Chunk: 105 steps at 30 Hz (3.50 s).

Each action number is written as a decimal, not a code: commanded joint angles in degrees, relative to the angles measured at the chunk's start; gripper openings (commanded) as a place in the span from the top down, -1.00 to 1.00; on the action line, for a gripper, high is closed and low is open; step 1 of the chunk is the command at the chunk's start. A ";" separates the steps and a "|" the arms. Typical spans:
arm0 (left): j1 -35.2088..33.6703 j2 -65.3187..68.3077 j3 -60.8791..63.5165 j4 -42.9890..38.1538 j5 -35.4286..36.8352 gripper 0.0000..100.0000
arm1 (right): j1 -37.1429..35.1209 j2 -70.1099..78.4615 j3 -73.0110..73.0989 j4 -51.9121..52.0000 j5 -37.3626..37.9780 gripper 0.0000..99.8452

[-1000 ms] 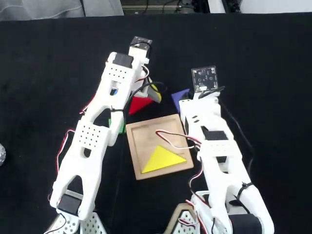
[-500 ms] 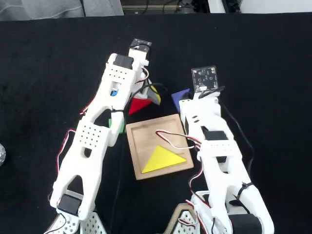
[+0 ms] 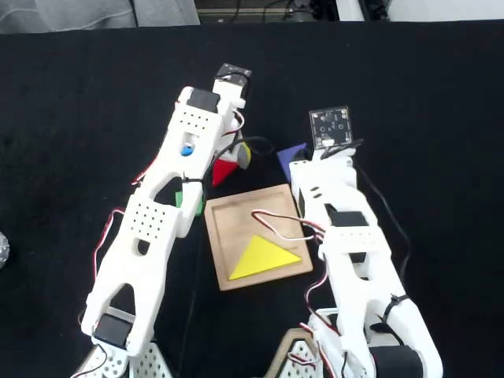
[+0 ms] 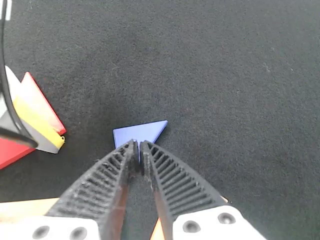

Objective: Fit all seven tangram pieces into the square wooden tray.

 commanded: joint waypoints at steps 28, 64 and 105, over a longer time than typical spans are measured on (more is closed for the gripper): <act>1.89 -1.41 -1.19 -2.37 18.29 0.38 | 0.35 -1.98 -0.48 -1.32 0.62 0.97; 2.77 -1.41 -12.26 9.41 18.90 0.38 | 1.58 -2.33 -0.66 -1.41 0.62 0.97; 0.66 3.16 -8.75 5.71 20.84 0.36 | 1.49 -2.07 -0.66 -1.41 0.62 0.97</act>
